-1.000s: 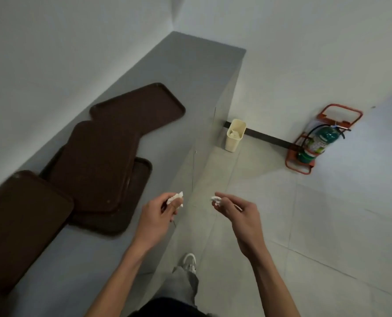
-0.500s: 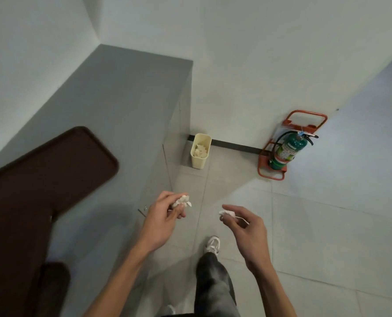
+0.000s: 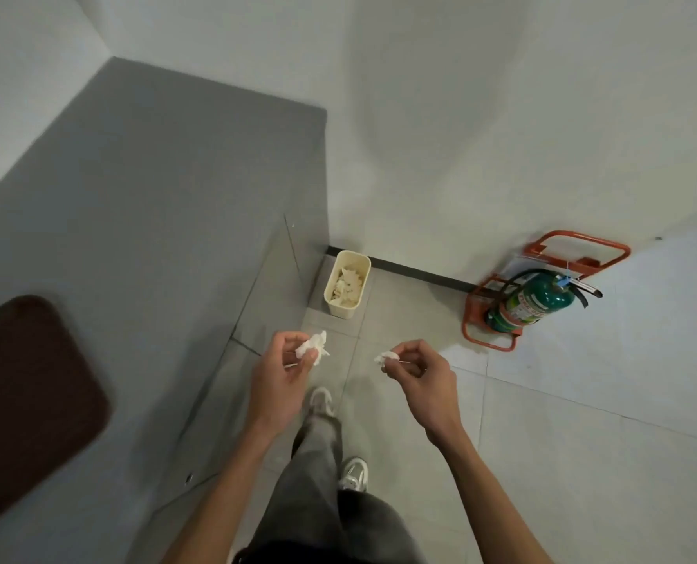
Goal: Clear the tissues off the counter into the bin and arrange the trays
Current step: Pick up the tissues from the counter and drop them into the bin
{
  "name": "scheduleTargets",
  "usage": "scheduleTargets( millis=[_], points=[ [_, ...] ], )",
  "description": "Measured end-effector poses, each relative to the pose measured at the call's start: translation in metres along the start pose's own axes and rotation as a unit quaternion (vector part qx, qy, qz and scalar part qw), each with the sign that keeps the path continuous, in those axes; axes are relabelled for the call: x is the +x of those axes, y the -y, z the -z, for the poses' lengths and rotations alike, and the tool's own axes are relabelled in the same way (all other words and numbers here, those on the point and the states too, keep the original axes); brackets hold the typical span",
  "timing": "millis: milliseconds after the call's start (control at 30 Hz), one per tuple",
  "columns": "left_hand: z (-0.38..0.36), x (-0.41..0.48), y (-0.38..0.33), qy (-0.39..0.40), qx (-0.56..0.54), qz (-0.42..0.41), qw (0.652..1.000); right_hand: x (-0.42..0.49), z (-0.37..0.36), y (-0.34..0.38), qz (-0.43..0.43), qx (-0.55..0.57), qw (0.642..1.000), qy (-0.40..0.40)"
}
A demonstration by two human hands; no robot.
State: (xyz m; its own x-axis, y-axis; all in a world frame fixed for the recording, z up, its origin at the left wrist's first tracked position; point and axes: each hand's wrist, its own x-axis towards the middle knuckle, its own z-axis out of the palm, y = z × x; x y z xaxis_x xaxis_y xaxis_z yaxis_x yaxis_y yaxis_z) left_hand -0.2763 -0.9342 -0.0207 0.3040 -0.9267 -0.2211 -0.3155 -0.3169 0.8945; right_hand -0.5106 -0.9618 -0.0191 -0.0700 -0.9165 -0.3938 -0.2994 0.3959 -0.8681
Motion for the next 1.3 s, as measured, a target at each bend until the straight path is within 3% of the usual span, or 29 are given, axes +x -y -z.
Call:
scheduleTargets(
  millis=[333,733,933,1167,1300],
  points=[
    [-0.107,0.209,0.056,0.032,0.028,0.049,0.998,0.235,-0.040,-0.050,-0.001,-0.103,0.995,0.014],
    [-0.227,0.386,0.224,0.015,0.079,0.120,0.990,0.475,-0.122,-0.190,0.042,-0.292,0.948,0.121],
    [-0.283,0.442,0.313,0.040,0.168,0.147,0.974,0.579,-0.170,-0.241,0.102,-0.399,0.883,0.226],
    [-0.349,0.483,0.397,0.132,0.243,0.134,0.952,0.666,-0.215,-0.291,0.209,-0.555,0.755,0.280],
    [-0.369,0.479,0.406,0.311,0.369,0.092,0.871,0.676,-0.219,-0.301,0.211,-0.618,0.701,0.288]
  ],
)
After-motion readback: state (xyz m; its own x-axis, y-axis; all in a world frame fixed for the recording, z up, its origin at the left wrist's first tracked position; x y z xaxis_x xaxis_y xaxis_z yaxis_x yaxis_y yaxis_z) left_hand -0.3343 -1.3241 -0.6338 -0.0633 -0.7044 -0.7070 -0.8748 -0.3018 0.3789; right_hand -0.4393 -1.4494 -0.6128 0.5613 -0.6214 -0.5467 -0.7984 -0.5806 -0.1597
